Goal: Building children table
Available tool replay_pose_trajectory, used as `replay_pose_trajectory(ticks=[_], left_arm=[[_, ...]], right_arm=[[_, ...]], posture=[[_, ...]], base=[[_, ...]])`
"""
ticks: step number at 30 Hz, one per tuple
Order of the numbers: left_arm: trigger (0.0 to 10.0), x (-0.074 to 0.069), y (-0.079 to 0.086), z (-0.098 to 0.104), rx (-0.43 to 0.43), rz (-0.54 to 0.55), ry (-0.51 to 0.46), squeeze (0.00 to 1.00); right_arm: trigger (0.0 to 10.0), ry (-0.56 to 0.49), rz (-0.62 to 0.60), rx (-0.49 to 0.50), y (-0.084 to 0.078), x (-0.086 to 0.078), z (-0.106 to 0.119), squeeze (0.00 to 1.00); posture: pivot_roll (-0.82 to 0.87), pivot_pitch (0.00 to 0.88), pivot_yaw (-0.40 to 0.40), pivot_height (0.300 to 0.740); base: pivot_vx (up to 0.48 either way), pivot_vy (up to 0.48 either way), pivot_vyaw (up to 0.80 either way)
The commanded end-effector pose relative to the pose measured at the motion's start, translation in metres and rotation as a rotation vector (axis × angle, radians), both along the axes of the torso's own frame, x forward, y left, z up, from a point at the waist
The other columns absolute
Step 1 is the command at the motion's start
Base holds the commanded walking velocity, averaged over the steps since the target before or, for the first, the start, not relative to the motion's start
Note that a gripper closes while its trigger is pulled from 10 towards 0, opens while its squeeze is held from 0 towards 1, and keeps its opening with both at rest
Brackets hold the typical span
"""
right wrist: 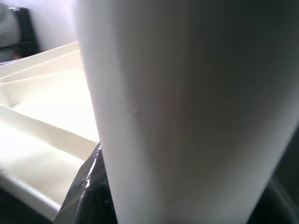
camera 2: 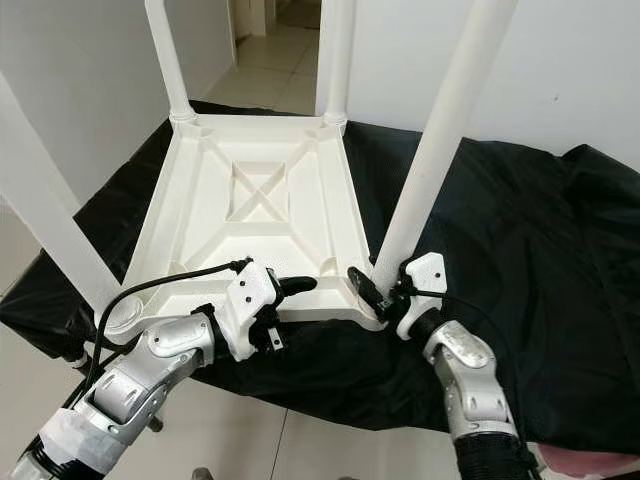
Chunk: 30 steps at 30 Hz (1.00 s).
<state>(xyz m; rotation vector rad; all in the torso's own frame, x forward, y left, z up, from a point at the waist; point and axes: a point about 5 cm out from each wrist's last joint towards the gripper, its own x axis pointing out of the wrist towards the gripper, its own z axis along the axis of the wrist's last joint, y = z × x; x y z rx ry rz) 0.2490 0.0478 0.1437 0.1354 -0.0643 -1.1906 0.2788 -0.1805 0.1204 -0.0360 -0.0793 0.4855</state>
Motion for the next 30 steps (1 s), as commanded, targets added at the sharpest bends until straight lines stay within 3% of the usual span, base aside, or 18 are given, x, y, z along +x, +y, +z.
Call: replay_pose_trajectory(ticks=[1, 4, 5, 11, 14, 19, 22, 26, 27, 30], left_arm=[[10.0, -0.005, -0.003, -0.003, 0.025, -0.086, 0.004, 0.0], [10.0, -0.004, -0.004, -0.003, 0.021, -0.085, 0.004, 0.0], [10.0, -0.003, -0.004, -0.002, 0.02, -0.085, 0.002, 0.0], [10.0, 0.0, -0.003, -0.003, 0.028, -0.081, -0.005, 0.0], [10.0, 0.001, -0.006, -0.002, 0.023, -0.087, -0.008, 0.0], [10.0, 0.001, -0.007, -0.001, 0.021, -0.087, -0.011, 0.0], [10.0, 0.003, -0.007, 0.001, 0.013, -0.083, -0.011, 0.0], [10.0, 0.003, -0.008, 0.0, 0.015, -0.084, -0.013, 0.0], [10.0, 0.003, -0.007, 0.0, 0.013, -0.081, -0.013, 0.0], [10.0, 0.003, -0.007, 0.0, 0.012, -0.078, -0.013, 0.0]], right_arm=[[10.0, -0.007, -0.049, -0.004, -0.002, 0.0, 0.003, 0.0], [10.0, -0.019, -0.09, -0.004, 0.002, 0.0, 0.005, 0.0], [10.0, -0.032, -0.137, -0.043, 0.005, -0.001, 0.006, 0.0], [10.0, -0.011, -0.432, -0.006, 0.011, -0.001, 0.005, 0.0], [10.0, 0.034, -0.596, 0.032, 0.021, -0.002, 0.0, 0.0], [10.0, 0.074, -0.633, 0.087, 0.032, -0.001, -0.006, 0.0], [10.0, 0.08, -0.561, 0.132, 0.054, 0.001, -0.003, 0.0], [10.0, 0.062, -0.584, 0.121, 0.048, -0.001, 0.001, 0.0], [10.0, 0.058, -0.592, 0.137, 0.045, -0.001, 0.001, 1.0], [10.0, 0.049, -0.583, 0.156, 0.044, -0.001, 0.001, 1.0]], posture=[[-0.09, 0.0, -0.021, 0.74], [-0.09, 0.0, -0.021, 0.74], [-0.09, 0.0, -0.022, 0.74], [-0.1, 0.0, -0.011, 0.74], [-0.1, 0.0, -0.011, 0.74], [-0.09, 0.0, -0.009, 0.74], [-0.09, 0.0, -0.005, 0.74], [-0.09, 0.0, -0.008, 0.74], [-0.1, 0.0, -0.007, 0.74], [-0.1, 0.0, -0.009, 0.74]], base=[[0.0, 0.0, 0.0], [0.0, 0.0, 0.0], [0.0, 0.0, 0.0], [0.0, 0.0, 0.0], [0.0, 0.0, 0.0], [0.0, 0.0, 0.0], [0.0, 0.0, 0.0], [0.0, 0.0, 0.0], [0.0, 0.0, 0.0], [0.0, 0.0, 0.0]])
